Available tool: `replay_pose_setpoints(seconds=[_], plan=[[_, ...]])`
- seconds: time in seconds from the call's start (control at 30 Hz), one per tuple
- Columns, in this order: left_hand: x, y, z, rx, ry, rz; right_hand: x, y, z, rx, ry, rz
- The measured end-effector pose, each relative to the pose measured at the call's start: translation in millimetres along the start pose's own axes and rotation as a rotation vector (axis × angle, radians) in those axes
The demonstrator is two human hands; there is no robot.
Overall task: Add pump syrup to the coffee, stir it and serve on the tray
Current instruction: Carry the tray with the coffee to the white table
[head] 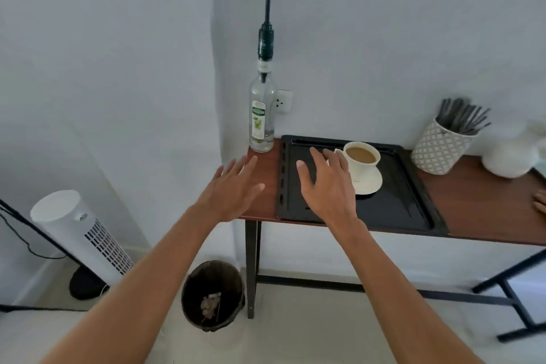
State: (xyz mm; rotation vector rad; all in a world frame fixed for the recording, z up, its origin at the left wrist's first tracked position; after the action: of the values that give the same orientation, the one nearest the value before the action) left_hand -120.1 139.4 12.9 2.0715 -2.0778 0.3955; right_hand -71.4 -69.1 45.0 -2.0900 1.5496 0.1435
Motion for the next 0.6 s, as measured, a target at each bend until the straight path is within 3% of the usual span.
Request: replay_pose_setpoints(seconds=[0.23,0.4,0.6], plan=[[73.5,-45.1,34.9,-0.008,0.035,-0.070,93.2,4.7,-32.6,0.074,-0.016,0.114],[81.1,-81.8,52.6,-0.019,-0.010,-0.170,160.1,-20.1,-37.7,0.088,0.013,0.252],[77.1,-110.7,73.5,0.003,-0.047,-0.249,230.2,-42.1,-26.3,-0.012,0.114,0.397]])
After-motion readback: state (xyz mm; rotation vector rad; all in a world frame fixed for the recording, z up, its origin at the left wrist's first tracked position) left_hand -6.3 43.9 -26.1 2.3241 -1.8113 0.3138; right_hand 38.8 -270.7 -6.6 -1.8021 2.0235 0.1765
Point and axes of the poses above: each hand's wrist, its own y-axis away from the middle knuckle, its own z-axis out of the palm, x = y × z, the point moved 3 cm from there along -y, towards the middle knuckle, and after that the axes turned 3 degrees about y, right-handed, at the moved point
